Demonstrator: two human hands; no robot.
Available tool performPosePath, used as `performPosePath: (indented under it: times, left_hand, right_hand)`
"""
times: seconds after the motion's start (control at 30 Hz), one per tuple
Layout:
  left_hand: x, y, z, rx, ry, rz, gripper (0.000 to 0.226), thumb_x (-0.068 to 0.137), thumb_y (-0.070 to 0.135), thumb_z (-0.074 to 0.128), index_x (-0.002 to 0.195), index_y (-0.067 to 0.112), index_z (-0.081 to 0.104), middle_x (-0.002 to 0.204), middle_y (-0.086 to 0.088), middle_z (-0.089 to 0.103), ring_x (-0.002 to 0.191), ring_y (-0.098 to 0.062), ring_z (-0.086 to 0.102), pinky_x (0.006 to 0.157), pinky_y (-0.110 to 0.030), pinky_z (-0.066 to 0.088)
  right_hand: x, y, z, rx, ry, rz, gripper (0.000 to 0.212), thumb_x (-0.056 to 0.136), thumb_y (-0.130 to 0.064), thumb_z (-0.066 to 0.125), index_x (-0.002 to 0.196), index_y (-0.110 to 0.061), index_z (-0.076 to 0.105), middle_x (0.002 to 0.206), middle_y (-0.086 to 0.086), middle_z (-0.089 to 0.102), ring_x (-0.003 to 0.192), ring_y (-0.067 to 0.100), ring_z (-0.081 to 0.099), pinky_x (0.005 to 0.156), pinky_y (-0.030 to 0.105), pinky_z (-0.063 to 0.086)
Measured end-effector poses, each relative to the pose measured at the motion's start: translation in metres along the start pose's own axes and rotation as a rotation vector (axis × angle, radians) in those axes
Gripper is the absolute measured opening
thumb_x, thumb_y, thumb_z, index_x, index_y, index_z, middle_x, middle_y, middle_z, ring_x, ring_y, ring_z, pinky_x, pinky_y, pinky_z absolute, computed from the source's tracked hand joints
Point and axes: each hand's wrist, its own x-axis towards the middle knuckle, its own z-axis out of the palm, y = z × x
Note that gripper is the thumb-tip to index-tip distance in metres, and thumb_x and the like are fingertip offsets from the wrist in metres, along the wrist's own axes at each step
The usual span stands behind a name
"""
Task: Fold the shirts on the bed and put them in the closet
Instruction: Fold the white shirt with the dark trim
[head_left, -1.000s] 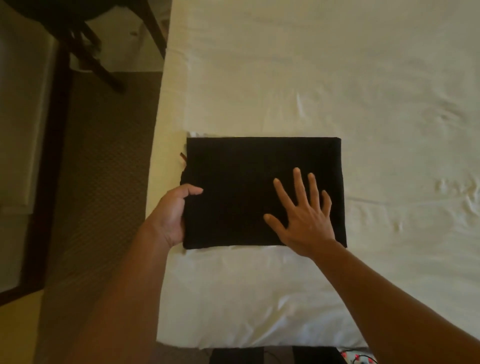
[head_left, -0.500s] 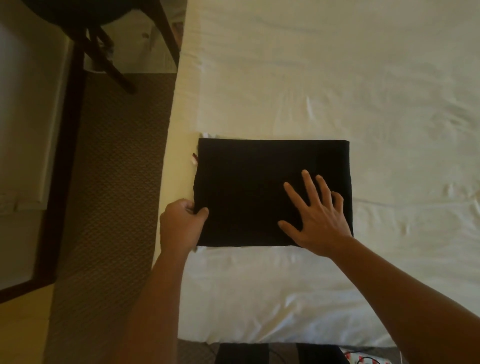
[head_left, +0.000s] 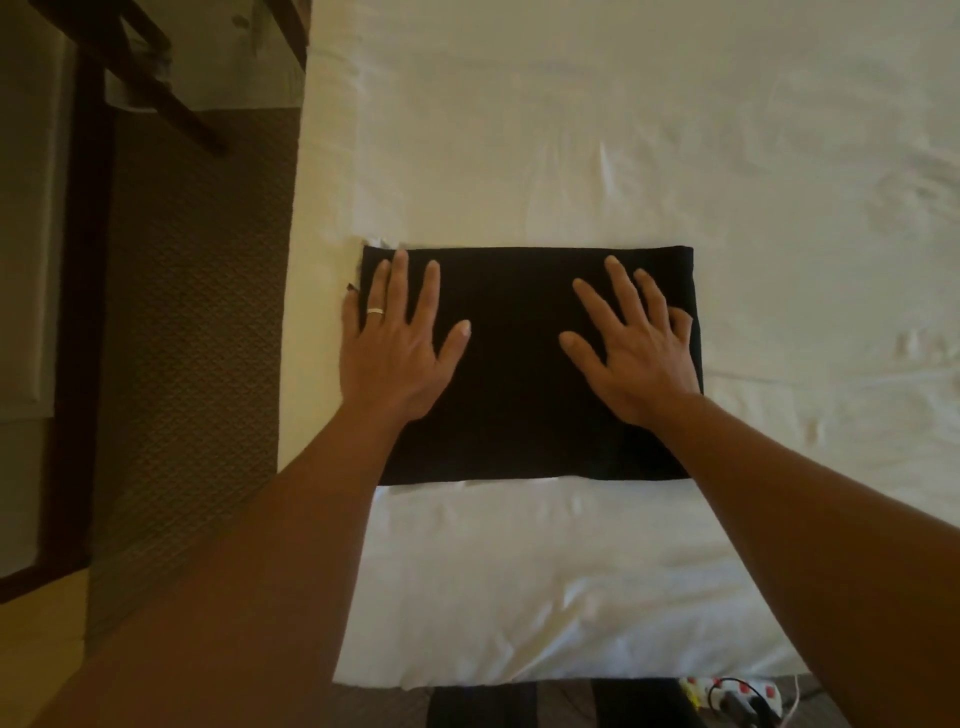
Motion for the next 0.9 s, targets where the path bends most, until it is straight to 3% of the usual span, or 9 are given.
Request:
performPosePath:
  times: [0.07, 0.13, 0.27, 0.33, 0.47, 0.57, 0.63, 0.8, 0.9]
  left_hand:
    - [0.005, 0.008, -0.011, -0.014, 0.035, -0.034, 0.075, 0.101, 0.063, 0.027, 0.163, 0.025, 0.009, 0.171, -0.011, 0.002, 0.157, -0.03, 0.0, 0.122, -0.056, 0.006]
    - [0.014, 0.01, -0.022, -0.017, 0.057, -0.034, 0.076, 0.099, 0.057, 0.038, 0.162, 0.024, 0.012, 0.17, -0.012, 0.006, 0.156, -0.033, 0.0, 0.122, -0.057, 0.005]
    - [0.035, 0.004, -0.042, -0.022, -0.01, 0.012, 0.071, 0.097, 0.053, 0.047, 0.158, 0.027, 0.025, 0.159, -0.011, 0.028, 0.15, -0.035, 0.018, 0.12, -0.055, 0.013]
    - [0.042, 0.005, -0.051, -0.002, 0.002, -0.009, 0.059, 0.094, 0.053, 0.051, 0.146, 0.026, 0.042, 0.141, -0.011, 0.042, 0.136, -0.036, 0.034, 0.112, -0.053, 0.023]
    - [0.046, 0.011, -0.07, 0.055, -0.041, -0.051, 0.039, 0.092, 0.052, 0.054, 0.117, 0.023, 0.058, 0.126, -0.008, 0.046, 0.126, -0.035, 0.037, 0.104, -0.053, 0.028]
    - [0.041, 0.015, -0.086, -0.03, -0.007, -0.038, 0.021, 0.094, 0.043, 0.05, 0.094, 0.023, 0.056, 0.107, -0.001, 0.054, 0.115, -0.027, 0.046, 0.106, -0.053, 0.024]
    - [0.033, 0.02, -0.1, -0.17, -0.002, -0.04, 0.019, 0.097, 0.034, 0.046, 0.081, 0.023, 0.048, 0.083, 0.001, 0.056, 0.088, -0.021, 0.054, 0.104, -0.049, 0.024]
    - [0.016, 0.032, -0.143, -0.339, 0.237, 0.053, 0.03, 0.094, 0.021, 0.054, 0.069, 0.027, 0.036, 0.061, 0.003, 0.046, 0.059, -0.012, 0.043, 0.077, -0.038, 0.03]
    - [0.007, 0.042, -0.181, -0.35, 0.462, 0.148, 0.026, 0.088, 0.022, 0.057, 0.071, 0.027, 0.037, 0.056, 0.011, 0.036, 0.053, -0.003, 0.034, 0.072, -0.035, 0.028]
  right_hand:
    - [0.008, -0.006, -0.013, 0.089, 0.114, 0.03, 0.052, 0.103, -0.048, 0.04, 0.151, -0.029, 0.035, 0.163, 0.003, 0.021, 0.149, 0.031, 0.017, 0.116, 0.053, 0.02]
    - [0.022, -0.007, -0.029, 0.087, 0.182, 0.023, 0.052, 0.094, -0.036, 0.05, 0.144, -0.02, 0.043, 0.152, 0.007, 0.035, 0.139, 0.033, 0.031, 0.111, 0.052, 0.028]
    - [0.046, -0.002, -0.055, -0.013, 0.043, 0.024, 0.059, 0.091, -0.034, 0.052, 0.147, -0.019, 0.041, 0.144, 0.008, 0.044, 0.132, 0.031, 0.04, 0.11, 0.048, 0.027]
    - [0.051, 0.003, -0.061, -0.049, -0.006, 0.042, 0.058, 0.091, -0.036, 0.052, 0.146, -0.02, 0.042, 0.137, 0.008, 0.05, 0.126, 0.029, 0.045, 0.107, 0.047, 0.027]
    - [0.048, 0.015, -0.072, -0.055, -0.074, 0.054, 0.042, 0.09, -0.035, 0.054, 0.129, -0.019, 0.055, 0.117, 0.007, 0.054, 0.114, 0.027, 0.049, 0.102, 0.047, 0.03]
    - [0.039, 0.019, -0.084, -0.077, -0.025, 0.022, 0.021, 0.09, -0.031, 0.054, 0.102, -0.016, 0.061, 0.099, 0.002, 0.052, 0.102, 0.024, 0.049, 0.101, 0.046, 0.03]
    - [0.032, 0.02, -0.1, -0.02, 0.033, -0.006, 0.018, 0.089, -0.03, 0.053, 0.088, -0.013, 0.059, 0.083, 0.001, 0.056, 0.087, 0.023, 0.055, 0.1, 0.044, 0.031]
    - [0.018, 0.022, -0.152, 0.185, 0.071, -0.001, 0.016, 0.088, -0.026, 0.057, 0.088, -0.01, 0.057, 0.07, 0.011, 0.059, 0.07, 0.034, 0.059, 0.07, 0.044, 0.053]
    - [0.015, 0.024, -0.186, 0.251, 0.275, -0.03, 0.014, 0.087, -0.023, 0.057, 0.088, -0.009, 0.056, 0.068, 0.013, 0.059, 0.065, 0.035, 0.057, 0.065, 0.049, 0.056]
